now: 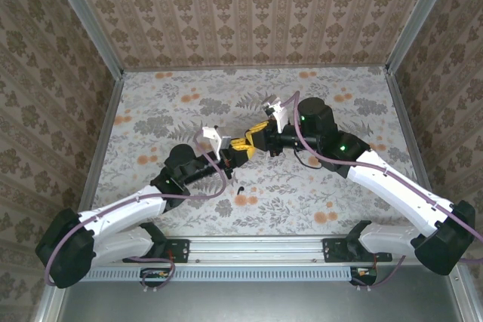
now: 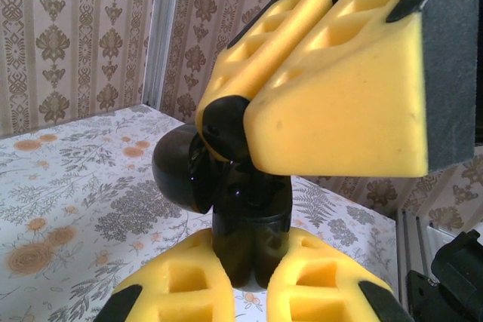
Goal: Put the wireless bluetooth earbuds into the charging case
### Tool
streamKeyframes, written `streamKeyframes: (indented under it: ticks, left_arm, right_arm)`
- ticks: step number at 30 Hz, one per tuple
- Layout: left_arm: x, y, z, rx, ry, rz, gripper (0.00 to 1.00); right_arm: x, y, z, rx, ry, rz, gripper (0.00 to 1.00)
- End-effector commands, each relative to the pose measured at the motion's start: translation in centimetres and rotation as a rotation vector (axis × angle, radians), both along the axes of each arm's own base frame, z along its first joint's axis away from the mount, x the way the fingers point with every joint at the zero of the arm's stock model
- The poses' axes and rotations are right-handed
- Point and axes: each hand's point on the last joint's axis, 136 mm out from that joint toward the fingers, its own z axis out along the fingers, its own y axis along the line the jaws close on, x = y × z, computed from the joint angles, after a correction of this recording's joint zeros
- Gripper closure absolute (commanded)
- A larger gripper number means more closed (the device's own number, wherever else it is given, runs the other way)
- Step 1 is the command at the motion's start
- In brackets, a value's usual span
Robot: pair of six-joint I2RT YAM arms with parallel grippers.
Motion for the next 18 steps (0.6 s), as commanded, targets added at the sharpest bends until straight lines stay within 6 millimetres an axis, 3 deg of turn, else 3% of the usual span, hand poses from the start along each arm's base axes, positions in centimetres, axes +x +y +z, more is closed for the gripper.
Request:
streamKeyframes:
  ticks: [1, 18]
  left_arm:
    - [-0.8, 0.3, 1.8, -0.046, -0.062, -0.011, 1.0]
    - [-1.0, 0.8, 2.7, -0.068, -0.078, 0.004, 1.0]
  right_arm:
    - [-0.2, -0.6, -0.8, -0.027, 0.009, -0.026, 0.85]
    - [-0.2, -0.6, -1.9, 0.025, 0.093, -0.055, 0.86]
